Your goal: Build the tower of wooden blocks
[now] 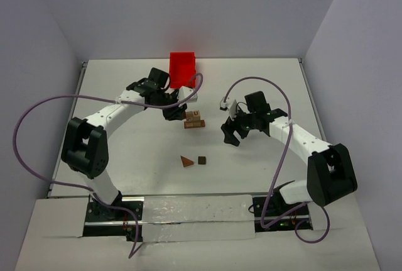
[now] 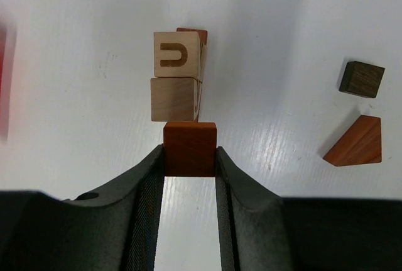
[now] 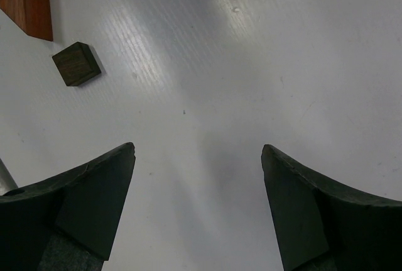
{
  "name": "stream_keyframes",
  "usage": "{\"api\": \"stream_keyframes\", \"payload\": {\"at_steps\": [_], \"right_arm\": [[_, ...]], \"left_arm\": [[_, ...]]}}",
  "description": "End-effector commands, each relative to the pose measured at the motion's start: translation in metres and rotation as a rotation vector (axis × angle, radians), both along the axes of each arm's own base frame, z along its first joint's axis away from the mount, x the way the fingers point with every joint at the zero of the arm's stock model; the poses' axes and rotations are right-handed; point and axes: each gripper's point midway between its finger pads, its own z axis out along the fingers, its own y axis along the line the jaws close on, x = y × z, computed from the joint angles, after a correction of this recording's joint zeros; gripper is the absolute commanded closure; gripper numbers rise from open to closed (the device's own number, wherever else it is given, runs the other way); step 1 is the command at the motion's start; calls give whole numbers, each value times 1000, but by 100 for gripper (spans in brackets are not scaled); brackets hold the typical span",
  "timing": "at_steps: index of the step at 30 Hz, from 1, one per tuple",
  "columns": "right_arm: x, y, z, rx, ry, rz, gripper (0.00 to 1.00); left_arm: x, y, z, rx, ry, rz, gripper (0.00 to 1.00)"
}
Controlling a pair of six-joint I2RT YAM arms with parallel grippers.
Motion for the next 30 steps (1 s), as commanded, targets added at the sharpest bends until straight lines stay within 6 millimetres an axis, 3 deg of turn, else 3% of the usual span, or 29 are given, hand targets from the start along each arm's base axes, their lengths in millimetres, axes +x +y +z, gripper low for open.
{"api": "stream_keyframes", "payload": {"at_steps": [1, 13, 30], "right_arm": [[21, 11, 18, 44, -49, -24, 11], [31, 5, 25, 22, -81, -77, 6], [33, 3, 23, 20, -75, -81, 6]], "left_arm": [[7, -3, 12, 0, -23, -20, 68], [25, -12, 19, 27, -23, -33, 66], [26, -27, 5, 56, 15, -52, 62]]}}
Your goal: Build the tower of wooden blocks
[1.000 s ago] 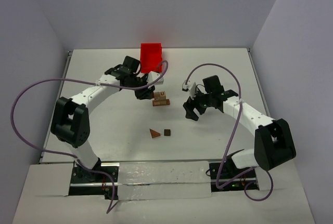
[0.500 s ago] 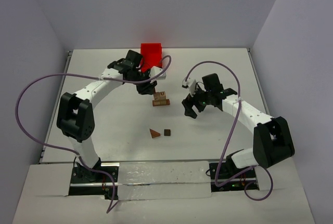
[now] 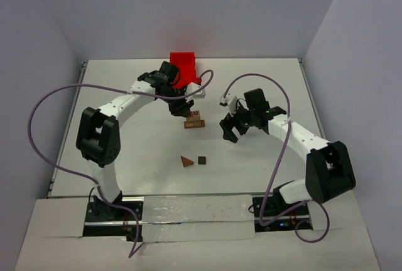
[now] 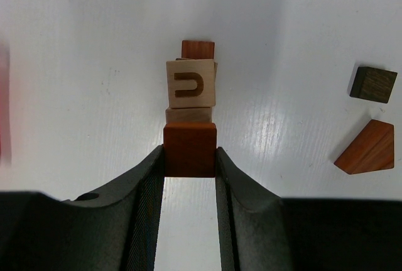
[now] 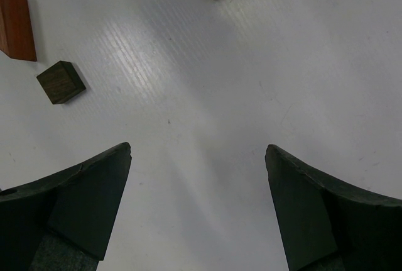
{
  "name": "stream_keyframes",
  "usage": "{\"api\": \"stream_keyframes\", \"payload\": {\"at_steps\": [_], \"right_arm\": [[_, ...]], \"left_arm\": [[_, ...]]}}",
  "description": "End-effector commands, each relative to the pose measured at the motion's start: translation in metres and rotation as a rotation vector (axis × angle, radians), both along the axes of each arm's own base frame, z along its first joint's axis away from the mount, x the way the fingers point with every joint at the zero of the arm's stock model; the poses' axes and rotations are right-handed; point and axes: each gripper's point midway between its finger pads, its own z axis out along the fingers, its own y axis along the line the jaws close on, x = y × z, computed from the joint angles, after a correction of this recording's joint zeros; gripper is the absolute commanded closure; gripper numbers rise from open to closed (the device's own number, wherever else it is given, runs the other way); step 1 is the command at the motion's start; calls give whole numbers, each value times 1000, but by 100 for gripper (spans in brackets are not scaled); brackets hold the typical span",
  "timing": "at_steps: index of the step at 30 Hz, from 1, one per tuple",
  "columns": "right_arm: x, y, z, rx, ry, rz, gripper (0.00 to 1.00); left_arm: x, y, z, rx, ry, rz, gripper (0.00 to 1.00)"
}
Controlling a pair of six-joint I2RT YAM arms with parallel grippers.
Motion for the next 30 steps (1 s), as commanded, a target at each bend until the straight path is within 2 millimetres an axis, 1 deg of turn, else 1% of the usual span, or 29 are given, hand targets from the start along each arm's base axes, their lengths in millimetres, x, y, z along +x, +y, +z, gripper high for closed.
{"api": "stream_keyframes", "payload": {"at_steps": [1, 7, 20, 30], "right_arm": [[17, 5, 20, 25, -67, -8, 6], [18, 5, 22, 29, -66, -10, 6], [17, 5, 21, 30, -59, -9, 6], [17, 5, 20, 30, -57, -9, 6]], "left_arm": [[8, -9, 12, -19, -26, -8, 61], [10, -12, 12, -17, -29, -1, 59], [10, -15, 11, -15, -29, 1, 57], [10, -15, 4, -5, -19, 0, 54]]}}
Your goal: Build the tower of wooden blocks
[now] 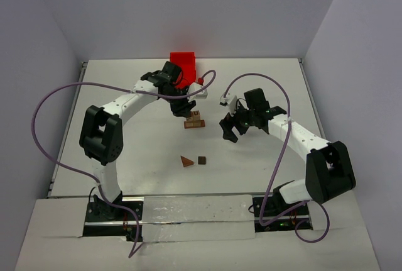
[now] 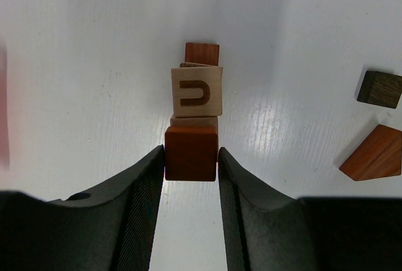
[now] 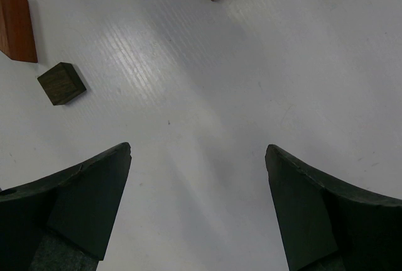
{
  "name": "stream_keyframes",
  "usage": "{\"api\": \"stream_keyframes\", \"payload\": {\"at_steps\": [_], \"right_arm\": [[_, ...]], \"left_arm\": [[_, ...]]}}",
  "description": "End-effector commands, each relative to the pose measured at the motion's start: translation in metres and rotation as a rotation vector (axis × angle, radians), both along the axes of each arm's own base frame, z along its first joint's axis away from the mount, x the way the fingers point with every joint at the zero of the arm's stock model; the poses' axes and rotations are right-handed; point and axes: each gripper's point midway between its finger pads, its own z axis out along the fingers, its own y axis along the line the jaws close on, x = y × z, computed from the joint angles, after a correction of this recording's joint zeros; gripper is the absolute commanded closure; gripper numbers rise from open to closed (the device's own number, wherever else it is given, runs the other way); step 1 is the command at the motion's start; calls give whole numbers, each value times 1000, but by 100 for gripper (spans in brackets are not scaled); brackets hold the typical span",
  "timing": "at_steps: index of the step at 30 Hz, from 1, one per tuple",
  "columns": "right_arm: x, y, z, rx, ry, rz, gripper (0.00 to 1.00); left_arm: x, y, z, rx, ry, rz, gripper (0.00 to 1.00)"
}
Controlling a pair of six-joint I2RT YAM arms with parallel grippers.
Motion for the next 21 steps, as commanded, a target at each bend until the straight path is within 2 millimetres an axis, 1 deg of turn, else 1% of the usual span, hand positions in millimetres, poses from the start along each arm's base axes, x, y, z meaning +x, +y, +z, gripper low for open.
{"api": "stream_keyframes", "payload": {"at_steps": [1, 7, 21], "right_arm": [[16, 5, 19, 28, -55, -6, 6], [16, 5, 19, 28, -55, -4, 6], [16, 6, 18, 29, -55, -4, 6]], "left_arm": [[7, -10, 9, -25, -22, -6, 53], [7, -10, 10, -29, -25, -3, 52], [7, -13, 20, -51, -30, -6, 63]]}}
